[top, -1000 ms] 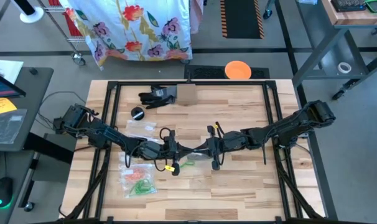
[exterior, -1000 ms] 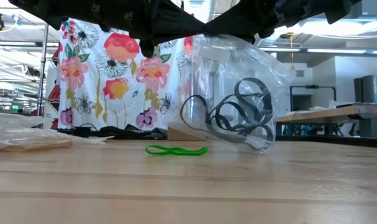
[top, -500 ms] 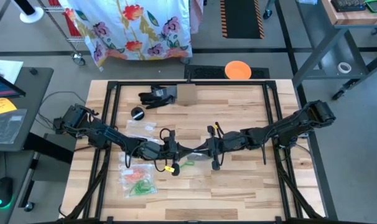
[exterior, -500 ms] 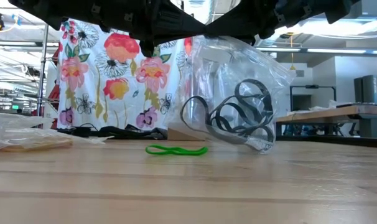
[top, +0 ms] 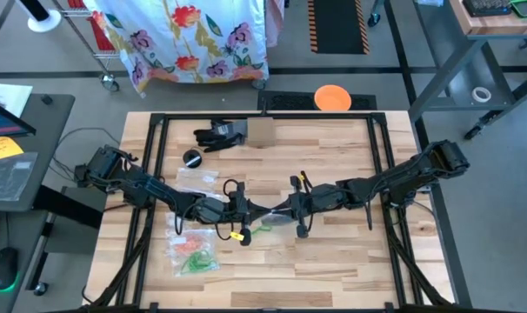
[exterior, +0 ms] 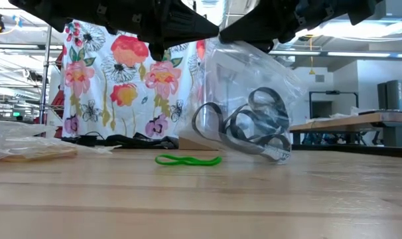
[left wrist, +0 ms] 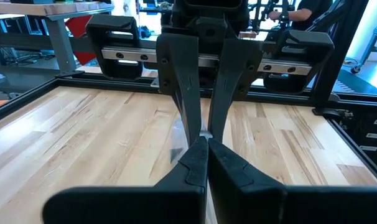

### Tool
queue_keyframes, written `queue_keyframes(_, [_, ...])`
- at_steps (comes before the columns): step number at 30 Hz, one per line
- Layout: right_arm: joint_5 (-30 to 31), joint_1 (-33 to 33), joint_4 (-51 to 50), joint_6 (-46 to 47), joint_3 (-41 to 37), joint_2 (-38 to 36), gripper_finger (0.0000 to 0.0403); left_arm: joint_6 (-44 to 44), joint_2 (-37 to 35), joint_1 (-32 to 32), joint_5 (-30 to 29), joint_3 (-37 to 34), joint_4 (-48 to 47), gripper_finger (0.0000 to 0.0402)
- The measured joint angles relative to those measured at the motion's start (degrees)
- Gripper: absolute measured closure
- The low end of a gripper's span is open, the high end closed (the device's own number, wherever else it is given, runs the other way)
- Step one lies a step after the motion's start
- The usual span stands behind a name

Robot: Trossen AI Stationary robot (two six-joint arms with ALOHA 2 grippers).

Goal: Sort rubber bands
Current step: Close the transparent zip bag

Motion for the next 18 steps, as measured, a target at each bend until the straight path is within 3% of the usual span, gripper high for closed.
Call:
queue_keyframes(14, [1.42,0.01,-1.59,-0.02,-0.28,0.09,0.0387,0.0,-0.13,-0.07,2.94,0.02,0.75,0.0401])
queue_keyframes(18, [1.44,0.02,-1.26,-0.01,-0.26,0.09,0.0387,0.06,-0.13,-0.06,3.04,0.02,-3.02,0.0395])
